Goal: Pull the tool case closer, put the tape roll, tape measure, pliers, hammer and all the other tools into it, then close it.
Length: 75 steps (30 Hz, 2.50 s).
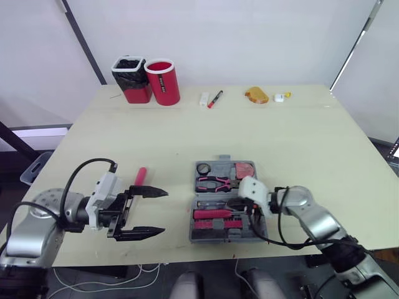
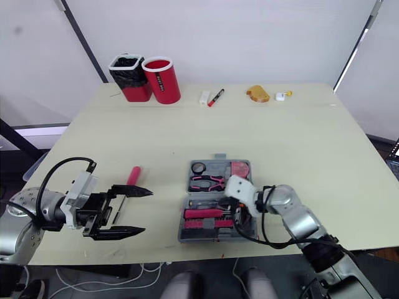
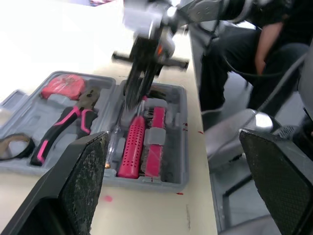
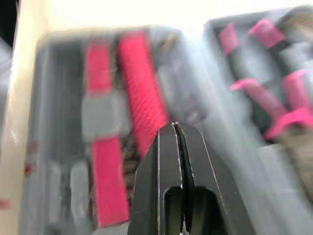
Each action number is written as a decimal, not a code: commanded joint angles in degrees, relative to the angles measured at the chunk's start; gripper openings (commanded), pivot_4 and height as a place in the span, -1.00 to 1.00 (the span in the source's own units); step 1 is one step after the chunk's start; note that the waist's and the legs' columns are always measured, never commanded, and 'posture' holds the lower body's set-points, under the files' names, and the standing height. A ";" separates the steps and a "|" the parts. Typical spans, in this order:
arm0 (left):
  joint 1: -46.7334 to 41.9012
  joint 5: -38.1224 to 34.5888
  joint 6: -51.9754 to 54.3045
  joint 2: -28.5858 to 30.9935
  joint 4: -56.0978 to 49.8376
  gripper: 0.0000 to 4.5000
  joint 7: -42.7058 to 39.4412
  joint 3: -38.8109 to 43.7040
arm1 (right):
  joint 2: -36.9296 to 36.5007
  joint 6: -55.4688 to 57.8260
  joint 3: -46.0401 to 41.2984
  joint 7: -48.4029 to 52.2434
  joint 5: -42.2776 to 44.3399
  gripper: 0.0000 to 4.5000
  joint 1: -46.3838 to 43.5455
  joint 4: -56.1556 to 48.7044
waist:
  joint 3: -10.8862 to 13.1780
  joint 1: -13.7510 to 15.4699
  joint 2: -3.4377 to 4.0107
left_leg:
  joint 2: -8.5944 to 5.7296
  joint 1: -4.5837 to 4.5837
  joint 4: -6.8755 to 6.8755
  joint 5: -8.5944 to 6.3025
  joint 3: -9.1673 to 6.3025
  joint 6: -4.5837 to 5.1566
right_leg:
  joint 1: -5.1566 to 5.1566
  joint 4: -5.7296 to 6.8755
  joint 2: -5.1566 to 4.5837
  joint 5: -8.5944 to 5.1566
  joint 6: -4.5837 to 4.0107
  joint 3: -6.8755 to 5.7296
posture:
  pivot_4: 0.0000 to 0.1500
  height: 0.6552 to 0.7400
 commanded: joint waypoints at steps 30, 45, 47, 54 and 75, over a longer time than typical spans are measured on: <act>18.76 8.48 -7.64 -21.64 7.09 1.00 39.57 19.77 | -0.91 -21.70 -39.20 -10.68 15.72 0.96 39.89 3.39 | -0.25 1.03 -0.17 | 0.02 0.26 0.00 0.00 0.21 0.00 | 0.14 -0.02 -0.03 -0.13 -0.20 0.19 | 1.00 1.00; 4.70 16.76 -0.78 -20.56 10.52 1.00 50.37 10.23 | -9.13 -12.80 -27.16 1.78 24.19 0.96 31.74 -12.71 | -0.33 1.10 -0.18 | 0.02 0.27 0.00 0.00 0.20 0.00 | 0.17 -0.01 -0.01 0.01 0.01 0.18 | 1.00 1.00; 2.37 18.16 0.35 -20.87 11.40 1.00 52.24 8.55 | -10.89 -10.54 -24.97 3.79 25.78 0.96 29.48 -15.21 | -0.34 1.13 -0.19 | 0.00 0.26 0.02 0.00 0.15 0.00 | 0.19 0.00 -0.02 0.01 0.01 0.14 | 1.00 1.00; -3.68 20.53 3.75 -22.37 15.83 1.00 56.34 4.76 | -13.62 -10.02 -20.37 8.08 25.43 0.96 22.08 -15.22 | -0.44 1.25 -0.36 | -0.04 0.19 0.02 0.00 -0.05 0.00 | 0.25 -0.05 -0.03 0.02 0.01 -0.01 | 1.00 1.00; -5.35 22.29 6.22 -25.73 14.38 -0.81 60.99 1.25 | -12.16 -14.68 -17.36 10.11 22.59 1.00 19.66 -11.19 | -0.46 1.27 -0.37 | -0.07 0.18 0.04 0.00 -0.16 0.00 | 0.28 -0.01 -0.06 0.03 0.01 -0.07 | 1.00 1.00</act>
